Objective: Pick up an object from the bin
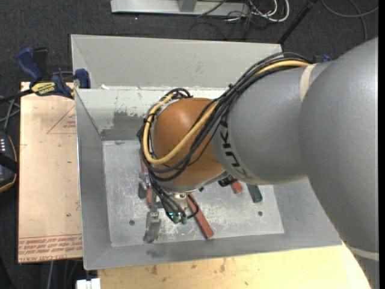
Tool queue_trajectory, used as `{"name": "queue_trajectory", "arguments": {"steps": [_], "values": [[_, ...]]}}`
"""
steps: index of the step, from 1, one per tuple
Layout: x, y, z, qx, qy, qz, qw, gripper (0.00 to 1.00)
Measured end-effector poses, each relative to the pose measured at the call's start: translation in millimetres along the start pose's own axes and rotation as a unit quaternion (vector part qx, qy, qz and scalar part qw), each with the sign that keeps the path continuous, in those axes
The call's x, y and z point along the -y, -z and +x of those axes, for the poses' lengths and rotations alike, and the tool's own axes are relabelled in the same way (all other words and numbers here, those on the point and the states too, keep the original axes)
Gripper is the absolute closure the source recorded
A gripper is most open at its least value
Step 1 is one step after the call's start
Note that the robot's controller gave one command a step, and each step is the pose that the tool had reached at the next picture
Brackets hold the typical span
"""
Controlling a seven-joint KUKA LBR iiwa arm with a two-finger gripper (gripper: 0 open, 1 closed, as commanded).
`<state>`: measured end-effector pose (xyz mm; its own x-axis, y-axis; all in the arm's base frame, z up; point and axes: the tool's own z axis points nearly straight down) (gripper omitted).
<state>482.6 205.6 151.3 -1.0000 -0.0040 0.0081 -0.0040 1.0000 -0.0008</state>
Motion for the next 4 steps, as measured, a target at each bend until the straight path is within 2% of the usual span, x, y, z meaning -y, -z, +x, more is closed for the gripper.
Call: {"name": "queue_trajectory", "arguments": {"steps": [1,2,3,4], "values": [[1,4,-2.2,0.0037,-0.002,-0.001,1.0000,0.00],[58,-31,-50.7,0.0062,0.003,-0.002,1.0000,0.00],[72,-67,-43.3,0.0059,-0.002,0.001,1.0000,0.00],[30,-77,-66.7,0.0035,0.086,-0.001,0.9963,0.00]]}}
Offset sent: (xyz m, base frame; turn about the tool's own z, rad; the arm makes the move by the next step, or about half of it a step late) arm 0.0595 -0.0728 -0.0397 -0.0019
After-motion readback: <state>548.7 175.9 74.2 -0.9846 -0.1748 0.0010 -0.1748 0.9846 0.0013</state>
